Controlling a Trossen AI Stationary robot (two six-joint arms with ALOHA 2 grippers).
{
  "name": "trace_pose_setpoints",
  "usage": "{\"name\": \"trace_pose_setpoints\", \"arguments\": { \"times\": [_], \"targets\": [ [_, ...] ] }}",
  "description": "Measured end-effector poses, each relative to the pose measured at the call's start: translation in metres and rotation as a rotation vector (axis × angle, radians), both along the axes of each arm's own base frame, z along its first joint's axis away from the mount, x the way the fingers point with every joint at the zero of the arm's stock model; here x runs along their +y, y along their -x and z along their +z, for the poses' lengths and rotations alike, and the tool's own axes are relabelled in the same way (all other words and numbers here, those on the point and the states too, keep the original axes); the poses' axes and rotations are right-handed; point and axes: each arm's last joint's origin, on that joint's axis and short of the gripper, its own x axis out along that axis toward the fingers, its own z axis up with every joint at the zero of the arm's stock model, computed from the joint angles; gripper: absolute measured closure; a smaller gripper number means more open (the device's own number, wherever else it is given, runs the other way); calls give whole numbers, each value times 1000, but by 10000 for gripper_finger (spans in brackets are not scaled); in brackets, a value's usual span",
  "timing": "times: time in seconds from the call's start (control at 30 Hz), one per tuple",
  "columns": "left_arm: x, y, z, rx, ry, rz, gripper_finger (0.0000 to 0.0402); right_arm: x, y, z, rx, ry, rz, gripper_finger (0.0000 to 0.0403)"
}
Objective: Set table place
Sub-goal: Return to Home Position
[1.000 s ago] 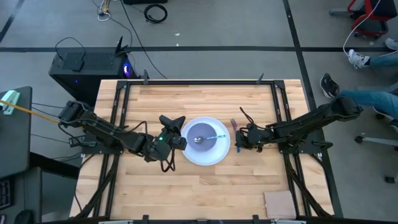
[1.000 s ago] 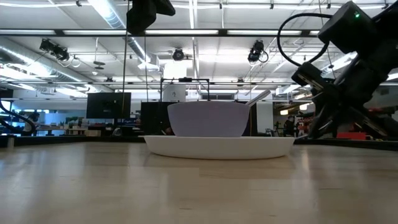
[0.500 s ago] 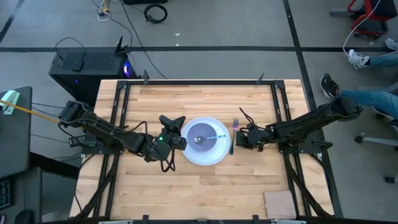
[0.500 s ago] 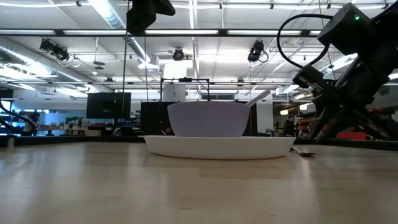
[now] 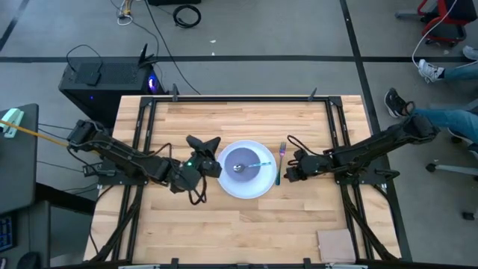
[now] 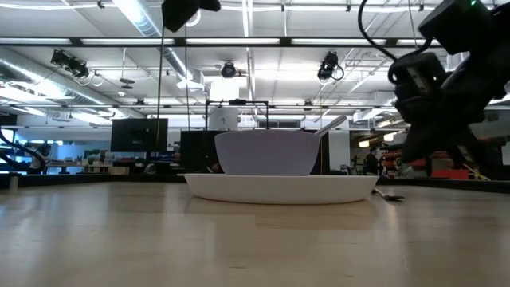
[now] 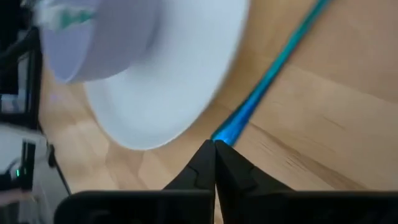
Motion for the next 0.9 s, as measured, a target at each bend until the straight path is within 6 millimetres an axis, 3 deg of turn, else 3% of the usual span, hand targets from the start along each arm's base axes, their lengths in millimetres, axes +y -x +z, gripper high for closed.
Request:
{"name": "trace_pose_setpoints", "arguments": {
  "times": [0.27, 0.37, 0.5, 0.6, 0.77, 0.9],
  "targets": [
    [14, 33, 34, -181, 124, -18, 399, 1, -1, 32, -134, 223, 221, 399],
    [20, 49, 39, -223, 215, -71, 399, 0, -3, 54, -205, 355, 310, 399],
    [31, 73, 40, -221, 501, -255, 399, -5, -3, 91, -263, 556, 411, 400],
    [41, 85, 40, -216, 649, -286, 400, -10, 0, 121, -292, 703, 479, 400],
    [54, 96, 39, -152, 774, -320, 399, -15, 14, 167, -452, 952, 623, 401],
    [62, 100, 43, -136, 845, -394, 400, -19, 36, 186, -587, 1042, 674, 401]
  ]
}}
